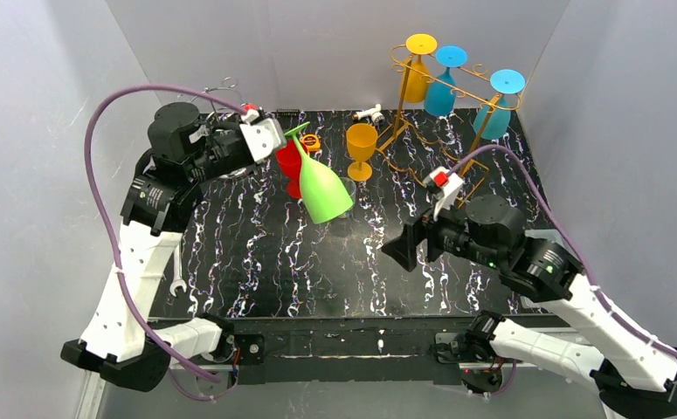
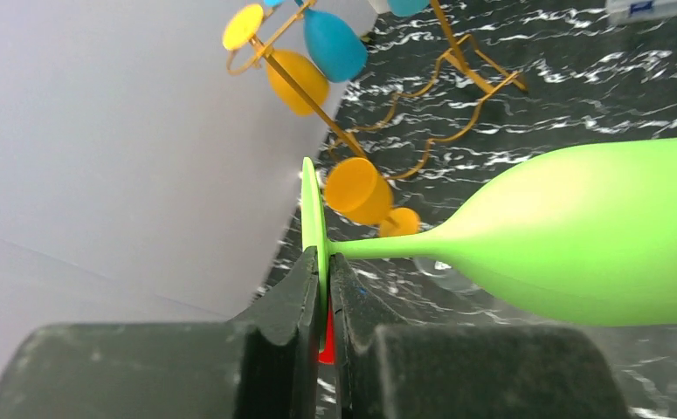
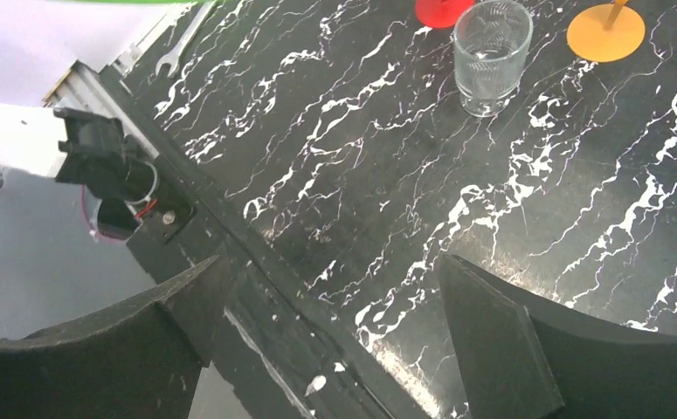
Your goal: Place the wine glass upside down on the wine glass rack
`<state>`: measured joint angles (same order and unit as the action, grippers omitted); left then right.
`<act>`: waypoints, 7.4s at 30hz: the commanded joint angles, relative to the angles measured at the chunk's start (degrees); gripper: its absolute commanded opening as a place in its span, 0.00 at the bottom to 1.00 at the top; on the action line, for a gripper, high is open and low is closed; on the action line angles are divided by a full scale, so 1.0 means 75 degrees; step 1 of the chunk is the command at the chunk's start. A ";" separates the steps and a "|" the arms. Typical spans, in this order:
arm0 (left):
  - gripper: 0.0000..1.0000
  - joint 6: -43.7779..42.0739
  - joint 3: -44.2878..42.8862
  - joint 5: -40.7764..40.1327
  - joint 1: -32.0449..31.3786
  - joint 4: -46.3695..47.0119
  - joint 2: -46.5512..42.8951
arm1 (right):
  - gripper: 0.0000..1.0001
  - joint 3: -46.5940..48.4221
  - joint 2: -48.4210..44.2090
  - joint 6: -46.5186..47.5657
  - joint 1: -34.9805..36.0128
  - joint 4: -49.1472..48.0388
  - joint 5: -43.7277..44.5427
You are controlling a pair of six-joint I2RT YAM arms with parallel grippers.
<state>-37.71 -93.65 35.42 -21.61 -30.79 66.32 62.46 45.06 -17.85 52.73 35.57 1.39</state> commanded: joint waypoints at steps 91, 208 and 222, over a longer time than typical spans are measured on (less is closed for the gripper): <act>0.98 -0.2401 0.3006 0.0360 -0.1168 0.3812 -0.0860 | 0.57 -0.4232 0.1627 0.0579 -0.4534 -0.9853 0.3782; 0.25 0.5559 -0.5244 -0.2606 -0.0752 -0.0317 0.8760 | 0.94 -0.4367 -0.0714 -0.0866 -0.2039 -0.5267 0.2587; 0.00 0.3850 -0.1715 -0.2097 -0.0685 0.3297 0.4316 | 0.98 -0.2924 0.0372 -0.2210 -0.2014 -0.5728 0.1348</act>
<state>-1.28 -113.73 17.10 -27.09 -22.63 118.76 34.44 47.35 -29.76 37.26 -1.85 15.86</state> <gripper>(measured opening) 0.018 0.983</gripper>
